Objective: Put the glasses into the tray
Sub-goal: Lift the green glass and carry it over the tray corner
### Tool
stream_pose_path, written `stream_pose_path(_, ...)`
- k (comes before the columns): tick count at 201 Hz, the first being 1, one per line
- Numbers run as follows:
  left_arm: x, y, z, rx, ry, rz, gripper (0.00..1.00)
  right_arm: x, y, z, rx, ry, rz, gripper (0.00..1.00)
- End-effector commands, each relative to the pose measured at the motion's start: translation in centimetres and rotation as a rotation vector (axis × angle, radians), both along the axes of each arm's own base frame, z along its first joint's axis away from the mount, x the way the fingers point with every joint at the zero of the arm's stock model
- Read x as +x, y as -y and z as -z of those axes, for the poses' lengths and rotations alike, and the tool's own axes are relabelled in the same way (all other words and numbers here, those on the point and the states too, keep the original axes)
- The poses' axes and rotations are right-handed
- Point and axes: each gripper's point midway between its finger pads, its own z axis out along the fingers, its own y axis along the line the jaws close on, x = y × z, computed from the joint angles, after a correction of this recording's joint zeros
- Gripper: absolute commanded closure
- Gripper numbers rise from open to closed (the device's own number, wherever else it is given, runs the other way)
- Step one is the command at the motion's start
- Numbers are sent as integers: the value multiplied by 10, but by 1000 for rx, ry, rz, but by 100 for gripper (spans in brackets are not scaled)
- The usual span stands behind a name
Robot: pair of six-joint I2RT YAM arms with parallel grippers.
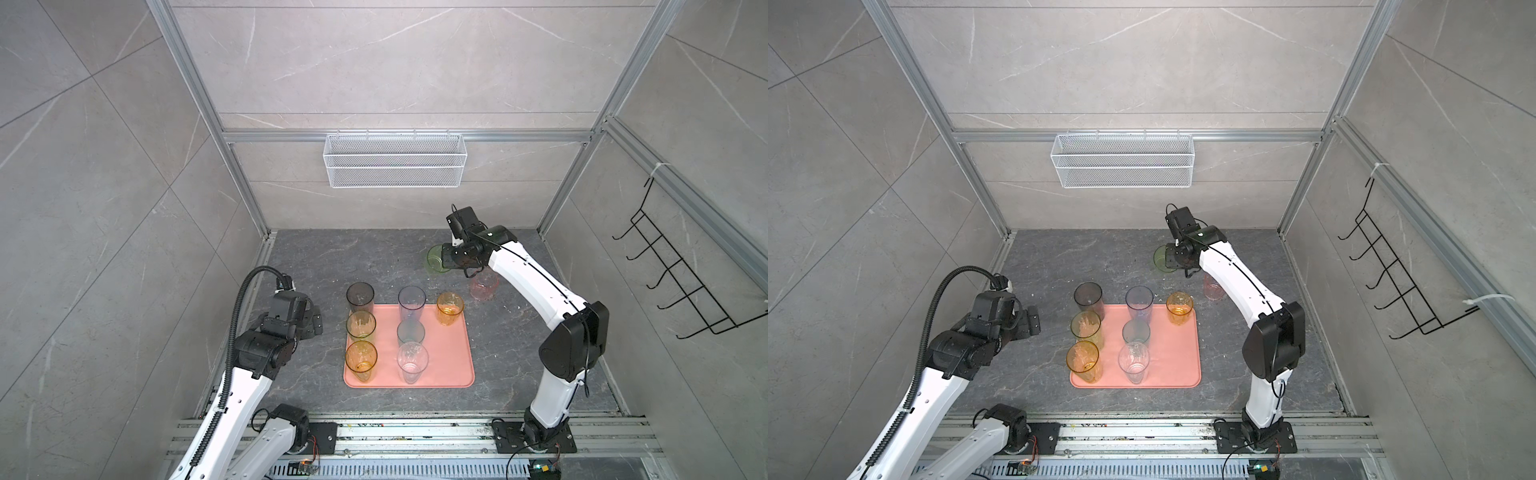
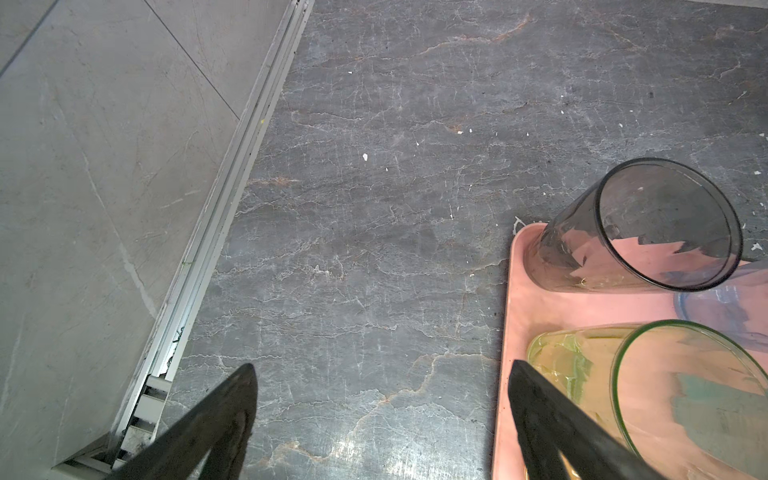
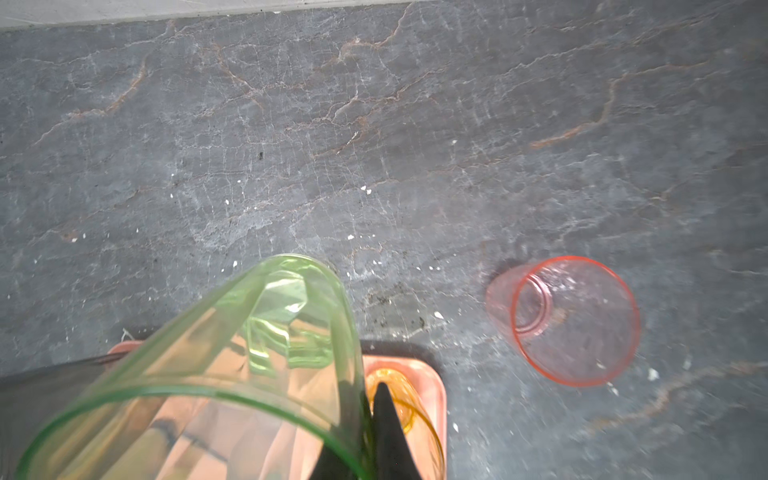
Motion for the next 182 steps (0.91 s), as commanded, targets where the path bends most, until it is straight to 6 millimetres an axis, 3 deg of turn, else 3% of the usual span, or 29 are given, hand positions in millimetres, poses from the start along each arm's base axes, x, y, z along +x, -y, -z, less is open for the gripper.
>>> stream_pose_path(1, 2, 0, -2, -4, 13, 0, 5, -25, 6, -27, -27, -2, -34, 100)
stream_pose_path(34, 1, 0, -3, -6, 17, 2, 5, -51, 8, -43, -28, -20, -65, 100)
stream_pose_path(105, 1, 0, -5, -10, 24, 2, 5, -111, 14, -50, -64, -97, -135, 100)
stream_pose_path(182, 0, 0, -4, -12, 25, 5, 5, -152, 8, -25, -82, -174, -182, 100)
